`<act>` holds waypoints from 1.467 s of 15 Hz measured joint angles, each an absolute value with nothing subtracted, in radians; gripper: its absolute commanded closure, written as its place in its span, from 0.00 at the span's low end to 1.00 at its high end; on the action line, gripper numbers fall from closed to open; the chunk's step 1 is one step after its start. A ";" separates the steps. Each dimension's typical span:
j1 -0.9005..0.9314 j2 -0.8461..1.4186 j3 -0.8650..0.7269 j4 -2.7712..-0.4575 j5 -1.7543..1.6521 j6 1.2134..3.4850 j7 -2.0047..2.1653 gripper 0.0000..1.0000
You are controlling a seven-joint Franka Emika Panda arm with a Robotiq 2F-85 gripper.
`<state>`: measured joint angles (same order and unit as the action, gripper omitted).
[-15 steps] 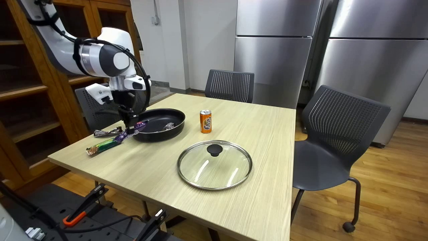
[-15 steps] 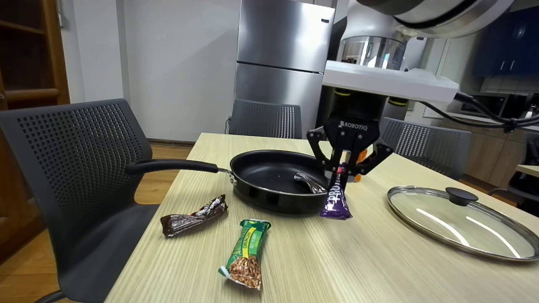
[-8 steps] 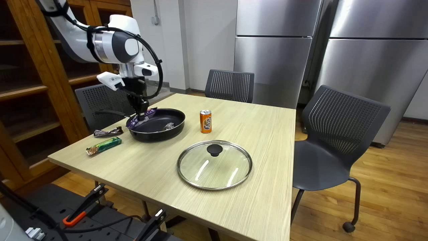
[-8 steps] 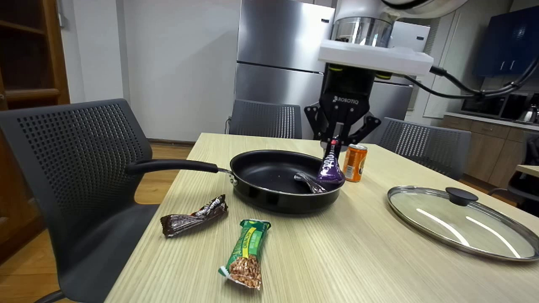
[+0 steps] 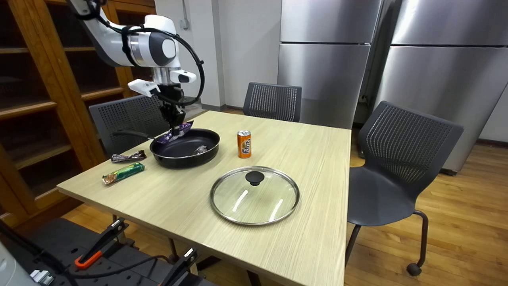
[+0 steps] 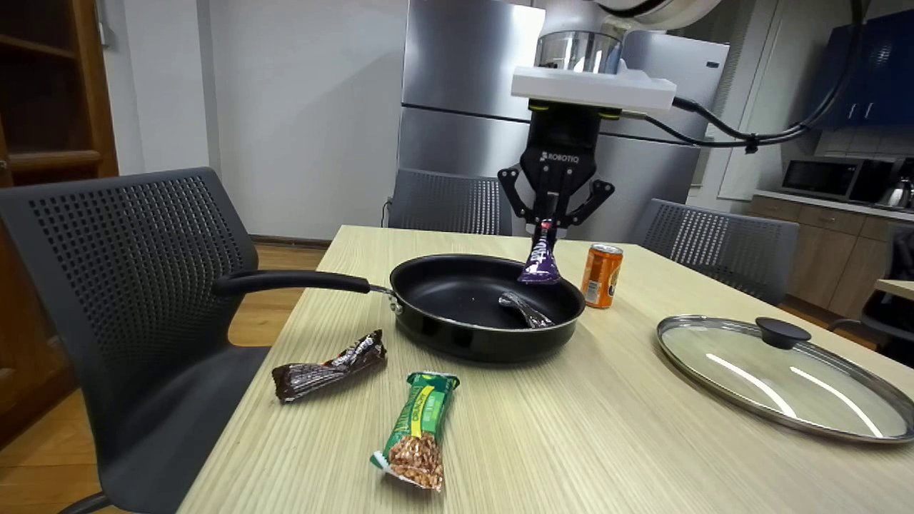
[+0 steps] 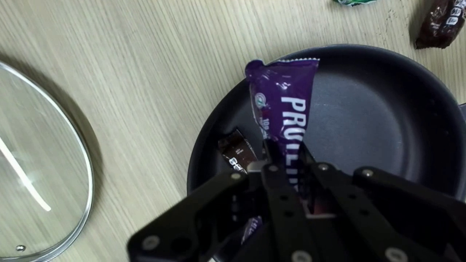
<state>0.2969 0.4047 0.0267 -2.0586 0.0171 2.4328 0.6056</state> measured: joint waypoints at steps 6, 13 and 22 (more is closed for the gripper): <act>0.297 0.525 0.024 -1.903 0.006 2.316 0.606 0.97; 0.299 0.649 0.010 -1.763 0.006 2.210 0.606 0.97; 0.303 0.726 0.007 -1.666 0.006 2.148 0.607 0.62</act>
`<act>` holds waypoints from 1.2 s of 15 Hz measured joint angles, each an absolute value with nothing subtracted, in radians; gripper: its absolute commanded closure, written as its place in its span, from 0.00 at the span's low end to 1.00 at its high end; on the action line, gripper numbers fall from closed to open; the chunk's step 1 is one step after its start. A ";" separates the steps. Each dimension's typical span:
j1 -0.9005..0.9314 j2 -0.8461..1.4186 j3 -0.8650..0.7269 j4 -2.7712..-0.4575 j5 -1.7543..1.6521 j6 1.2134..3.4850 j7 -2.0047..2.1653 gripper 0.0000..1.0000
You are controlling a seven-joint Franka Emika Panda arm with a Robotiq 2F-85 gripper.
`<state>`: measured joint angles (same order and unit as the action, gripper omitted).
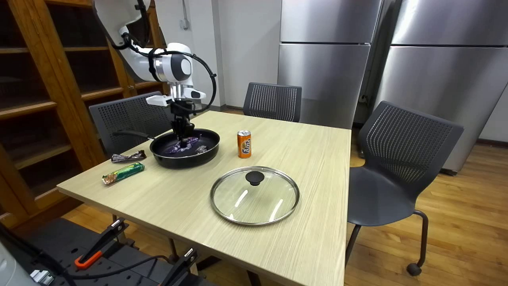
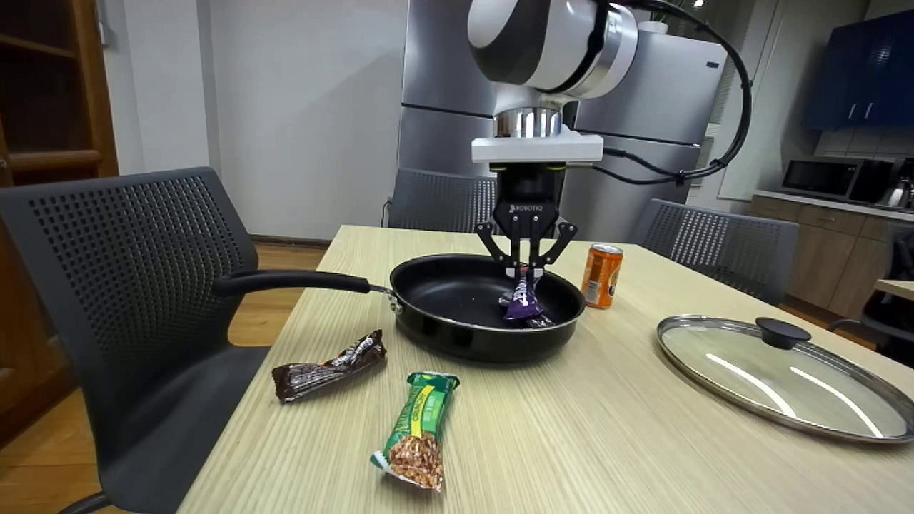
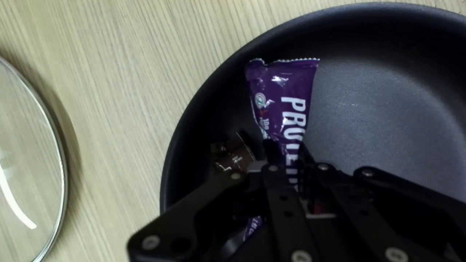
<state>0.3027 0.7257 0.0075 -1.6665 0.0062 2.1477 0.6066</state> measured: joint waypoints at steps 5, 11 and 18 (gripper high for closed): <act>0.303 0.737 0.003 -1.650 0.006 2.147 0.607 0.33; 0.305 0.722 0.003 -1.660 0.006 2.161 0.607 0.00; 0.335 0.588 0.014 -1.838 0.006 2.291 0.607 0.00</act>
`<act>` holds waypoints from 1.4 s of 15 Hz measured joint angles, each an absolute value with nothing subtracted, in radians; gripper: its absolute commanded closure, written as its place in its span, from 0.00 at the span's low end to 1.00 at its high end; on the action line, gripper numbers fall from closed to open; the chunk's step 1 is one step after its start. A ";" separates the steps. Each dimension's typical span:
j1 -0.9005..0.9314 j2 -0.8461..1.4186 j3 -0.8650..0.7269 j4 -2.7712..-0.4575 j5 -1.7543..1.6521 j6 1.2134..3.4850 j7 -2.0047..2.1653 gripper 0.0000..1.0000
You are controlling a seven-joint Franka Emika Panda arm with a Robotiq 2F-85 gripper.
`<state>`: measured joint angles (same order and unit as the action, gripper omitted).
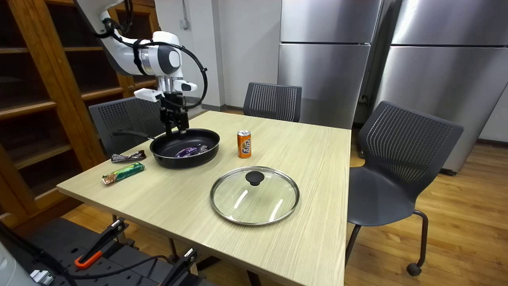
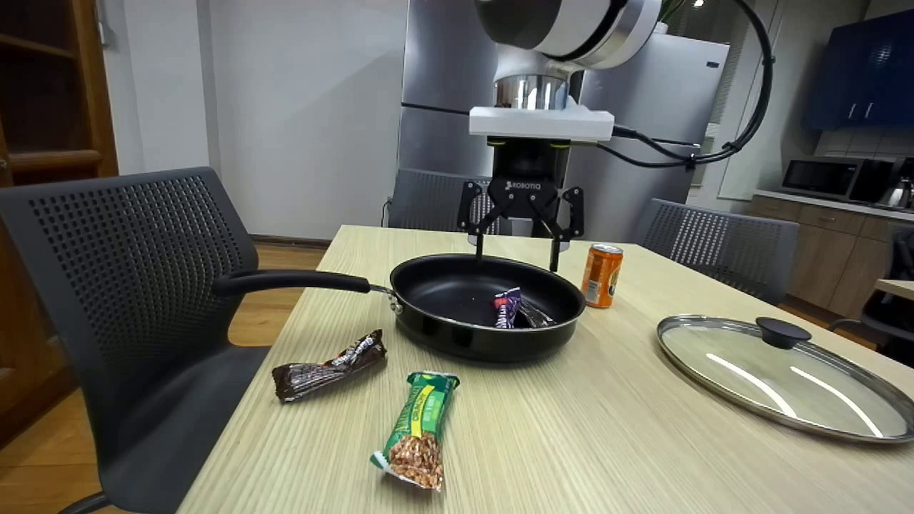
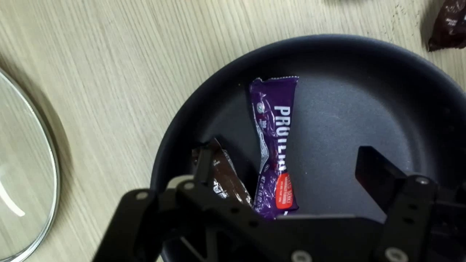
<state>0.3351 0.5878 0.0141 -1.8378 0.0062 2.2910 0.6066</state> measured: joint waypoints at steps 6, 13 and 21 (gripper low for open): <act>0.367 0.461 0.042 -2.060 0.006 2.425 0.615 0.00; 0.396 0.390 0.089 -2.245 0.007 2.547 0.627 0.00; 0.426 0.393 0.137 -2.290 0.010 2.569 0.629 0.00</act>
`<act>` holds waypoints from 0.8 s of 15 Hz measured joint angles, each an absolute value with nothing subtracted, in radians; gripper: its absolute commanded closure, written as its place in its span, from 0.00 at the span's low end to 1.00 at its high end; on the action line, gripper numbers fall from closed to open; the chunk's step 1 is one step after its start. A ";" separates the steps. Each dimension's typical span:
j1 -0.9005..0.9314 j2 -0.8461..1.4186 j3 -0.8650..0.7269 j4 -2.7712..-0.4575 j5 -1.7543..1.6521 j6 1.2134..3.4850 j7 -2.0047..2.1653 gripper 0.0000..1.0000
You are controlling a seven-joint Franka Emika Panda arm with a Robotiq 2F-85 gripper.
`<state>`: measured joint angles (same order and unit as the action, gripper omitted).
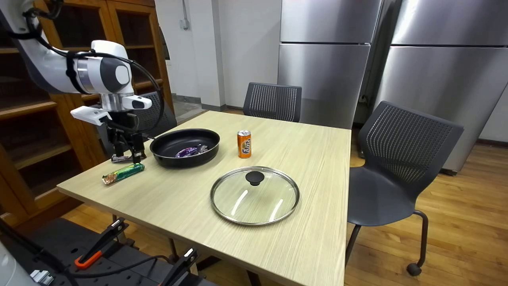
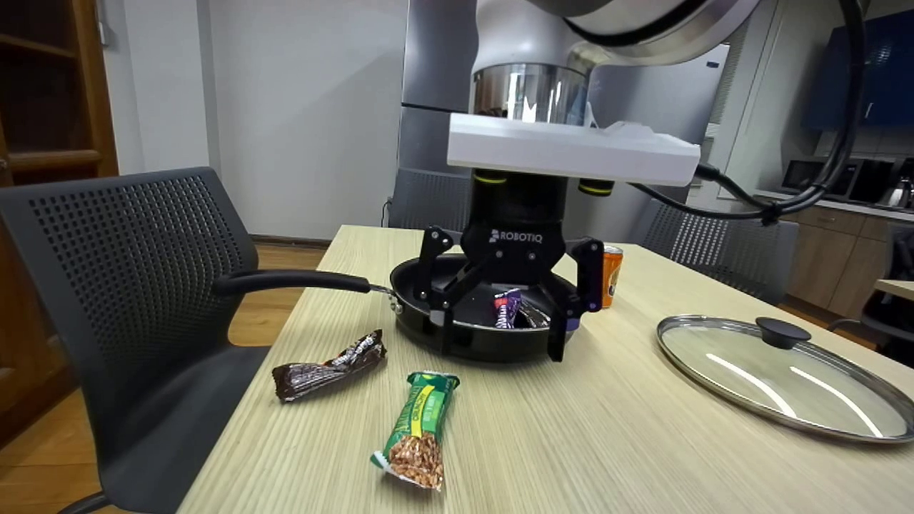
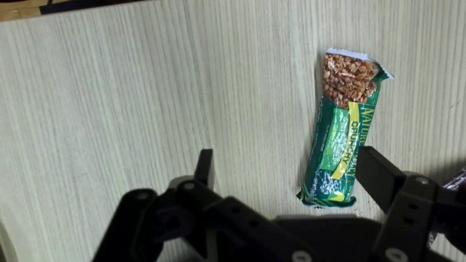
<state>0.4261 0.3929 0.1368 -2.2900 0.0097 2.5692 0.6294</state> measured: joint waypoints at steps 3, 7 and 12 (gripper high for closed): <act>0.441 0.404 0.147 -2.289 0.010 2.569 0.632 0.00; 0.457 0.423 0.148 -2.283 0.010 2.570 0.643 0.00; 0.457 0.425 0.148 -2.281 0.010 2.570 0.644 0.00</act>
